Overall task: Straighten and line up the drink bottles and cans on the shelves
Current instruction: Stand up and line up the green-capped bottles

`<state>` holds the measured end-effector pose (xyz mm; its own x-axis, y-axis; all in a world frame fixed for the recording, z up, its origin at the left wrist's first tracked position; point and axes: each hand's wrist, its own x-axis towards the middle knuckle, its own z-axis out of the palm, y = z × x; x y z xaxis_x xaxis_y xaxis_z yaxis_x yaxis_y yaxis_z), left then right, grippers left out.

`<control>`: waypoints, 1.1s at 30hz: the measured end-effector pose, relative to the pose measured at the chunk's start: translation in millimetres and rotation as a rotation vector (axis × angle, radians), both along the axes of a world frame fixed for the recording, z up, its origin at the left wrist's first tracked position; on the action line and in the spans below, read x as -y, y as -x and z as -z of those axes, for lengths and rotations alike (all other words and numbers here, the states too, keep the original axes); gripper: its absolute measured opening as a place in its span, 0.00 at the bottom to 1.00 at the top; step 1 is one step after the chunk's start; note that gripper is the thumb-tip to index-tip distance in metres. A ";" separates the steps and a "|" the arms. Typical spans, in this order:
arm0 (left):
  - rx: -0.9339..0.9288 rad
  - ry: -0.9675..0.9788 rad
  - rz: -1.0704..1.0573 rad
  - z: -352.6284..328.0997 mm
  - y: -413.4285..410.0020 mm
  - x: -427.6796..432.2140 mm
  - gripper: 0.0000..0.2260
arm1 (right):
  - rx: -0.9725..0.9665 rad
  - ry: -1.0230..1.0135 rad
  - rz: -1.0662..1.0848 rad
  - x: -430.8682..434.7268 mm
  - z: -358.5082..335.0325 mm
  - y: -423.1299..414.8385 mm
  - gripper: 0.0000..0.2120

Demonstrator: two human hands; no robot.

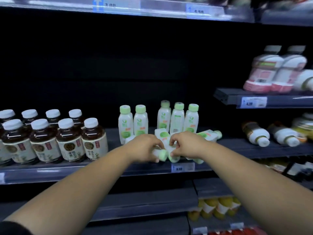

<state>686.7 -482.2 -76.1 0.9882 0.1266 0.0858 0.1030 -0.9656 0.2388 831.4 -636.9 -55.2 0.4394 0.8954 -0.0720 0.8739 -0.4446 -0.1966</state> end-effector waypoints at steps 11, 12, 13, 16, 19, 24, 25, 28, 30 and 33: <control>-0.030 -0.125 -0.078 13.3 -12.5 7.2 0.24 | 0.124 0.003 0.183 4.9 25.5 34.9 0.25; -0.031 -0.142 -0.076 13.2 -13.1 5.9 0.22 | 0.115 -0.016 0.195 4.8 25.3 37.1 0.24; -0.029 -0.168 -0.069 11.9 -13.3 5.3 0.21 | 0.099 -0.040 0.208 5.0 24.8 38.9 0.23; -0.041 -0.254 -0.038 6.7 -13.7 3.3 0.23 | 0.038 -0.126 0.250 6.4 18.1 39.9 0.21; -0.053 -0.277 -0.023 -2.7 -9.8 -2.2 0.25 | 0.009 -0.208 0.291 7.4 -1.5 34.3 0.21; 0.118 0.012 -0.114 -38.0 11.5 -25.3 0.18 | -0.133 -0.365 0.284 -0.1 -40.5 11.6 0.21; 0.152 0.044 -0.147 -45.5 17.0 -33.3 0.16 | -0.180 -0.396 0.253 -4.3 -47.9 7.2 0.21; 0.183 0.116 -0.288 -61.9 33.3 -59.0 0.13 | -0.302 -0.384 0.086 -19.5 -69.1 1.3 0.18; 0.154 0.151 -0.359 -66.4 41.7 -70.9 0.12 | -0.354 -0.294 -0.017 -30.9 -77.3 -0.1 0.17; 0.144 0.176 -0.398 -68.1 49.7 -80.4 0.14 | -0.390 -0.201 -0.085 -48.5 -79.8 2.9 0.19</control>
<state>637.0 -401.9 -8.0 0.8392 0.5192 0.1620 0.4115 -0.8008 0.4351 828.5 -588.4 24.6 0.3385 0.9402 -0.0385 0.7488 -0.2940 -0.5940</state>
